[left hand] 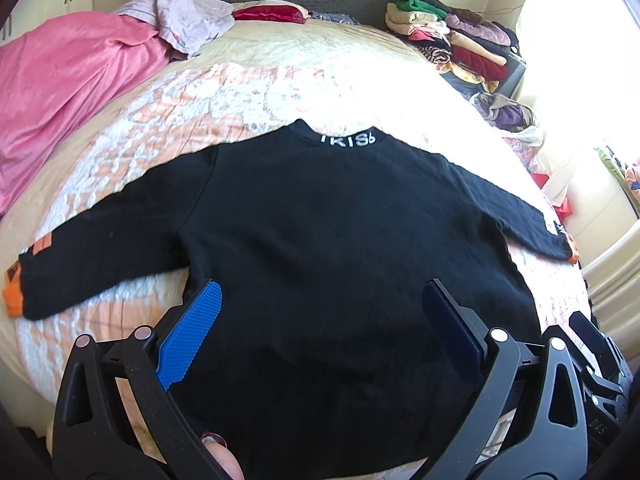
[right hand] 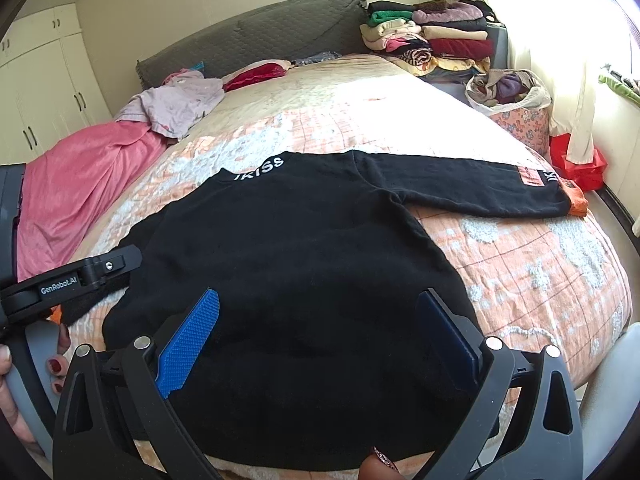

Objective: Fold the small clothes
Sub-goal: 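Move the right tool toward the orange cuff of the nearest sleeve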

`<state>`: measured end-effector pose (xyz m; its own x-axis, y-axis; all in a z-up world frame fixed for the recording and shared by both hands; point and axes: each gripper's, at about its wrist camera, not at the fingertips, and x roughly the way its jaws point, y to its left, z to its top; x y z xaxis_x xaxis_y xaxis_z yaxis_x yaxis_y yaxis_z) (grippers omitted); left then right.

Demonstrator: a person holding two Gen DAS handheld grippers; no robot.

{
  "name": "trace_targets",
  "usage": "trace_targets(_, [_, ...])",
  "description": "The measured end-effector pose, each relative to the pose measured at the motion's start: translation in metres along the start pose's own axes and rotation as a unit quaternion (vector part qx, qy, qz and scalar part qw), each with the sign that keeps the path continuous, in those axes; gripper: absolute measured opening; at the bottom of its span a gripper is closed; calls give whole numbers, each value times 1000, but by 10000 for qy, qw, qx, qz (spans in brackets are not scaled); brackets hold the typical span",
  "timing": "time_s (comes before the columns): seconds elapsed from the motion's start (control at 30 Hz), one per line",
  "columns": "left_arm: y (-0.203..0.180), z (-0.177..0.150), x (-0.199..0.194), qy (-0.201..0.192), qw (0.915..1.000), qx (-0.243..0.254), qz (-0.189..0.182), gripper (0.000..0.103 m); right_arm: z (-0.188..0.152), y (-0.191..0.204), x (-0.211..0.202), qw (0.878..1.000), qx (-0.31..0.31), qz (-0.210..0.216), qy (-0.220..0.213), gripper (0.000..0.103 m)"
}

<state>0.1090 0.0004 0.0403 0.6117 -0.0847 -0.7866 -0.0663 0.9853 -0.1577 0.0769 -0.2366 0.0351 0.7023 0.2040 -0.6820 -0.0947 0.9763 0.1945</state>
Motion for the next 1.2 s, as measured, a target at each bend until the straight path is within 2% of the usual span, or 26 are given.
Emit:
trace_targets(0.53, [-10,47,25,100,9999,130,-19,94,43,-40,20,9980,512,-324,-181,99])
trace_targets(0.8, [-14,68,47,173,9998,67,56,94,59,-65,38,9955,850,-404,-135,99])
trace_targets(1.2, [-25,93,77,268,9996,-18,56,94,82,-126,55,9870,1367,-835,-110,99])
